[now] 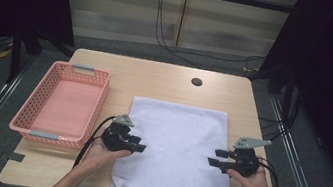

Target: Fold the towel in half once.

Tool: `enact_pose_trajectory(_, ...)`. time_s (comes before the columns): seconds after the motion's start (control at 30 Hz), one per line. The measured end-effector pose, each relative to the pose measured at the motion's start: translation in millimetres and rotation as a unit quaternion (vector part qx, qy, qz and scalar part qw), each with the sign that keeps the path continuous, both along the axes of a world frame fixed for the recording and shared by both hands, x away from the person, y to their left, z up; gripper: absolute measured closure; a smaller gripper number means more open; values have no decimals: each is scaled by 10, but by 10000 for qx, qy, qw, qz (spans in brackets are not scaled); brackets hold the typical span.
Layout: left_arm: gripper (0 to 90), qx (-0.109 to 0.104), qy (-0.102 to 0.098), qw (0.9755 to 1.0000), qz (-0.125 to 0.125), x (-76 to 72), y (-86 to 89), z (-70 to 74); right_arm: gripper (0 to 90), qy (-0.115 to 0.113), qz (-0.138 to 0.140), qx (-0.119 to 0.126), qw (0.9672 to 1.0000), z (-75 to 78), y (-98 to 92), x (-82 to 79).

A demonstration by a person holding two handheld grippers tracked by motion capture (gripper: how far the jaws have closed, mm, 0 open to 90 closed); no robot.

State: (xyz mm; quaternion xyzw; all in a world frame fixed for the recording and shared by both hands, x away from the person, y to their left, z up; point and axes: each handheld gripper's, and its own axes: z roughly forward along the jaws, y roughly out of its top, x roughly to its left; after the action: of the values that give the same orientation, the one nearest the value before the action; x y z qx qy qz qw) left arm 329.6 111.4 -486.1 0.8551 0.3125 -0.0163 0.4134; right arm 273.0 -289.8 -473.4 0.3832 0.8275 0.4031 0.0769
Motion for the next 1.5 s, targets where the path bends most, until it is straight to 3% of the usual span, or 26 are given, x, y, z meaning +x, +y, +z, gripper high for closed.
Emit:
enact_pose_trajectory(0.07,572,110,-120,9999,-1,49,-22,-19,486,52,-34,-118,9999,-46,38,107)
enact_pose_trajectory(0.17,568,266,-99,9996,70,85,-3,-71,478,125,-60,-349,9993,-133,105,226)
enact_pose_trajectory(0.27,568,247,-132,9995,177,104,41,-108,470,130,-62,-601,9981,-226,180,299)
enact_pose_trajectory(0.33,570,310,-105,9994,118,100,52,-108,476,38,-52,-707,9975,-226,203,285)
enact_pose_trajectory(0.4,620,445,-325,9984,129,71,46,-118,477,-118,21,-787,9968,-246,207,249)
enact_pose_trajectory(0.47,636,392,-241,9989,132,55,56,-117,476,-135,-26,-774,9969,-254,197,216)
enact_pose_trajectory(0.8,655,390,-286,9987,-161,-294,59,-109,475,-77,264,-815,9963,-226,121,-137)
enact_pose_trajectory(0.93,654,337,-174,9988,-303,-450,58,-101,475,-19,375,-763,9964,-218,68,-270)
enact_pose_trajectory(1.03,654,295,-144,9975,-621,-581,79,-99,474,28,431,-773,9961,-206,67,-374)
enact_pose_trajectory(1.1,655,267,-17,9975,-650,-655,96,-93,473,81,532,-867,9948,-185,83,-473)
enact_pose_trajectory(1.23,655,320,7,9965,-766,-859,118,-75,474,209,688,-800,9942,-168,71,-662)
enact_pose_trajectory(1.33,655,296,157,9956,-876,-982,152,-62,474,323,827,-771,9931,-150,71,-795)
enact_pose_trajectory(1.43,656,338,228,9949,-919,-1003,154,-44,496,372,929,-879,9911,-128,90,-855)
enact_pose_trajectory(1.5,655,322,152,9950,-934,-943,139,-25,541,394,876,-815,9920,-124,79,-820)
